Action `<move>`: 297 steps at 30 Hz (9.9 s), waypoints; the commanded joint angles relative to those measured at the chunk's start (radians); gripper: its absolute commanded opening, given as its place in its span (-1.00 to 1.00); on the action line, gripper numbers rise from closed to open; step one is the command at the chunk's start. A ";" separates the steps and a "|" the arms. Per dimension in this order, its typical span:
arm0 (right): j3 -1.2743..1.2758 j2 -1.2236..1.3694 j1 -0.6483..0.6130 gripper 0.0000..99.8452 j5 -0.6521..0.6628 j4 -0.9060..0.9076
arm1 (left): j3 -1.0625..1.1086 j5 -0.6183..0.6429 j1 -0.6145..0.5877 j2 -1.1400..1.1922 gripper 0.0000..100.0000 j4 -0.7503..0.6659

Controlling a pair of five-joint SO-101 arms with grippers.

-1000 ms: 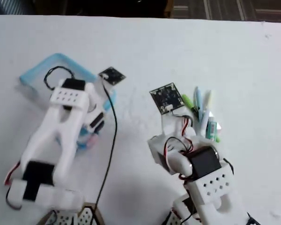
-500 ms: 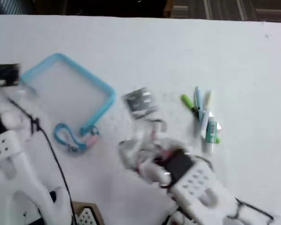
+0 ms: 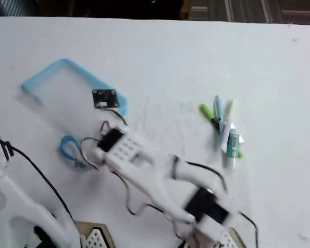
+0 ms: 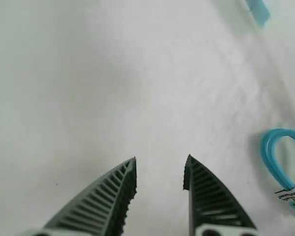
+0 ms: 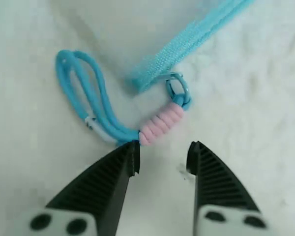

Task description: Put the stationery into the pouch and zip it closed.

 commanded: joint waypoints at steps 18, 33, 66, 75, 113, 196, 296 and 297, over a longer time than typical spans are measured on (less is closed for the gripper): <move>-0.663 0.490 0.076 -0.67 -0.052 0.404 | 0.074 -0.006 0.001 -0.025 -0.65 -0.077; -0.793 0.608 0.084 -0.67 -0.123 0.378 | 0.074 -0.046 -0.001 -0.031 -0.65 -0.069; -1.250 0.456 0.248 -0.97 0.256 0.728 | 0.060 -0.008 0.170 -0.033 -0.65 -0.051; -1.258 0.176 0.205 -0.97 0.270 0.708 | -0.183 0.086 0.248 -0.035 -0.65 0.132; -1.241 -0.033 0.254 -0.97 0.790 0.731 | -1.059 0.712 0.630 0.001 -0.57 0.436; -0.635 -0.272 0.418 -0.97 0.928 0.558 | -0.925 0.451 0.935 0.414 -0.95 0.462; -0.433 0.179 0.326 -0.40 1.171 0.136 | -1.278 0.700 0.492 1.130 -0.56 0.468; -0.433 0.214 0.325 -0.40 1.174 0.113 | -1.270 0.700 0.486 1.129 -0.56 0.468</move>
